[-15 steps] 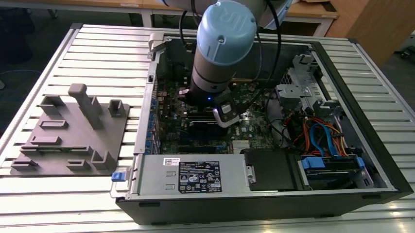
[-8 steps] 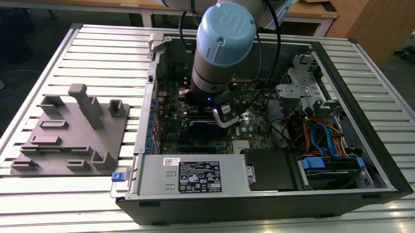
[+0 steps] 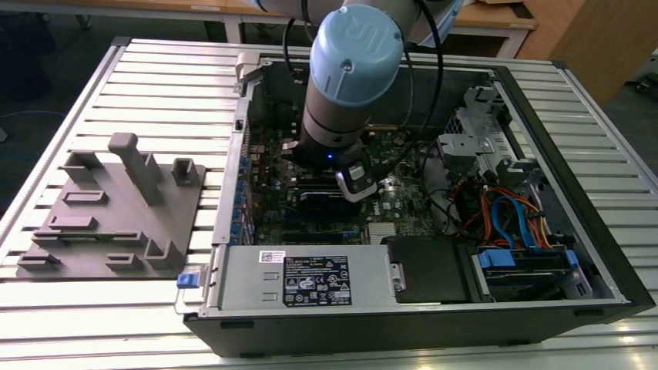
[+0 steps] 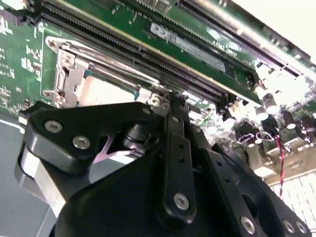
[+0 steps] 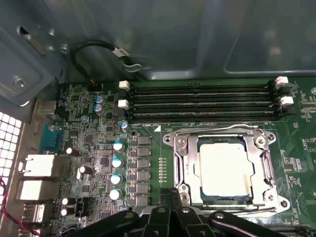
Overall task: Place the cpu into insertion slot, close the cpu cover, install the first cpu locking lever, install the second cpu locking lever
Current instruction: 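Install the second cpu locking lever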
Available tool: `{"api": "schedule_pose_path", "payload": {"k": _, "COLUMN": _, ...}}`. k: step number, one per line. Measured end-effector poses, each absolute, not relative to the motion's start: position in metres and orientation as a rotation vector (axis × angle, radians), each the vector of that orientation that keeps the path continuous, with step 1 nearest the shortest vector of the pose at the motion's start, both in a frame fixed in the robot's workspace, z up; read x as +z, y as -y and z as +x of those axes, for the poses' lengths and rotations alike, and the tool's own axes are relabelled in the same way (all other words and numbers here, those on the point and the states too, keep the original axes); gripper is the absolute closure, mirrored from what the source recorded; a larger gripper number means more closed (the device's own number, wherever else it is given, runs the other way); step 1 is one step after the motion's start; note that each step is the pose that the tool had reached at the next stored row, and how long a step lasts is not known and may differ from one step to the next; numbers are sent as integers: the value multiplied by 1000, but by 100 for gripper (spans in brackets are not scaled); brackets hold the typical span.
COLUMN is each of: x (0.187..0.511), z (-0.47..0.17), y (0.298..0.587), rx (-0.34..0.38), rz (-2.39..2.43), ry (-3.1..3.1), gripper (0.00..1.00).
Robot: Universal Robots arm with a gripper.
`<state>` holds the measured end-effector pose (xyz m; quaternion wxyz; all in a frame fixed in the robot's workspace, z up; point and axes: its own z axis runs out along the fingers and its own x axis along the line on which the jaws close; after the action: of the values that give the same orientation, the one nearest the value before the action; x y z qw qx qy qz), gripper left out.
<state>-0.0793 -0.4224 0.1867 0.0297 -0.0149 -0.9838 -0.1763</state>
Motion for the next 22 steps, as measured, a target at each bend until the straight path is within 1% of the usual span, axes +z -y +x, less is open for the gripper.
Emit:
{"api": "schedule_pose_path", "payload": {"k": 4, "x": 189, "z": -80, "y": 422, "rx": -543, "rz": -46, "ry": 3033, "gripper": 89}}
{"api": "schedule_pose_path", "payload": {"k": 14, "x": 207, "z": -80, "y": 422, "rx": -543, "rz": -46, "ry": 3033, "gripper": 89}}
{"api": "schedule_pose_path", "payload": {"k": 22, "x": 207, "z": -80, "y": 422, "rx": -544, "rz": -46, "ry": 3034, "gripper": 89}}
